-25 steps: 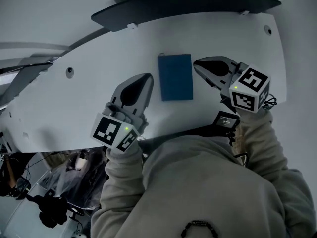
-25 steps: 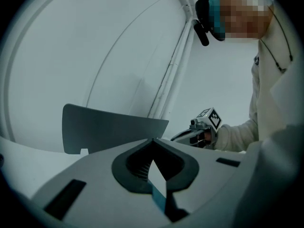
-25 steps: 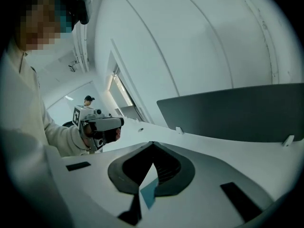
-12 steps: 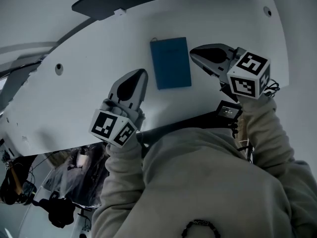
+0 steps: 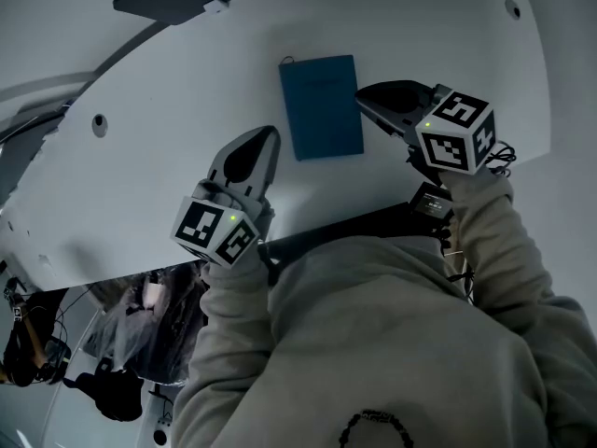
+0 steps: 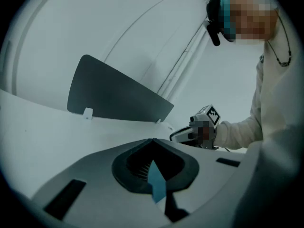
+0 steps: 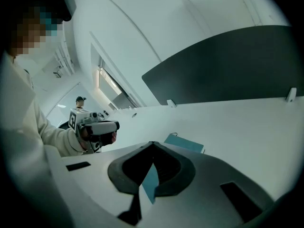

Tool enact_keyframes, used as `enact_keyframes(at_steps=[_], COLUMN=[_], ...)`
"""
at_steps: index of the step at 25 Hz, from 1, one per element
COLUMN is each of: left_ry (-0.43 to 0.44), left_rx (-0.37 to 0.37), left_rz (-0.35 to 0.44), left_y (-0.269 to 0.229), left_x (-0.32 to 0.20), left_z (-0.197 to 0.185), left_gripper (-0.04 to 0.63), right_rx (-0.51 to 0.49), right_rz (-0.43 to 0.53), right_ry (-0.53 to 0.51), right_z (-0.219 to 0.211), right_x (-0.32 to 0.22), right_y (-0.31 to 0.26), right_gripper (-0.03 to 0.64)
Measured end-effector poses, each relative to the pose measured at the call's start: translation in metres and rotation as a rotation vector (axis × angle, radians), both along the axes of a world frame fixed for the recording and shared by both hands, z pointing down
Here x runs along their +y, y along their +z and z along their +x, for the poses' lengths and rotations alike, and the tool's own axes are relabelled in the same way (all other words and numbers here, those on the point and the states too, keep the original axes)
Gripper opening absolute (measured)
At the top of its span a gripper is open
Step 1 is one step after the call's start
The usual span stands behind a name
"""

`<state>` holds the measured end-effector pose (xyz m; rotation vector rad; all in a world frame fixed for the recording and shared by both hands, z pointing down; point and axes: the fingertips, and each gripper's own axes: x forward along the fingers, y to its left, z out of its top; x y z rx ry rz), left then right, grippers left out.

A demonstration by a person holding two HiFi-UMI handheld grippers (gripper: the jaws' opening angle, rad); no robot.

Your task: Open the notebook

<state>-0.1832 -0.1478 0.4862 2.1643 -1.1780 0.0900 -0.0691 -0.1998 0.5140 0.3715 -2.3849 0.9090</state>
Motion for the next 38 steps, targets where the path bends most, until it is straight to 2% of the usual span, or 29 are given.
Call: enact_keyframes(at_steps=[8,14,21,25,28,30,31,38], left_ry=[0.049,0.066,0.090,0.101,0.125,0.109,0.105,0.138], left_rx=[0.005,0.009,-0.007,-0.019,-0.029,-0.023,-0.019,-0.035], left_rz=[-0.061,-0.123,-0.165,-0.174,-0.184,-0.204,-0.211,-0.227], left_y=[0.033,0.070,0.097,0.112,0.122,0.129,0.132,0.144], left_x=[-0.007,-0.004,-0.001,0.003,0.010,0.011,0.012,0.017], left_z=[0.017,0.027,0.032,0.036,0.043,0.044,0.045,0.054], left_gripper=[-0.005,-0.005,-0.005,-0.005,-0.005,-0.005,-0.005,-0.005], right_rx=[0.051,0.052,0.086,0.086,0.122,0.149,0.156,0.201], right_rz=[-0.050,-0.078,-0.142,-0.151,-0.154,-0.177,-0.188,-0.218], right_ry=[0.060,0.080,0.174,0.153,0.144,0.140,0.136,0.120], right_z=[0.011,0.008,0.021,0.020,0.023,0.025,0.026,0.026], right_x=[0.005,0.008,0.009,0.016,0.020,0.023,0.025,0.033], right_y=[0.039,0.055,0.088,0.099,0.108,0.118,0.121,0.141], right_gripper=[0.021,0.021,0.021,0.021,0.025,0.092,0.106,0.122])
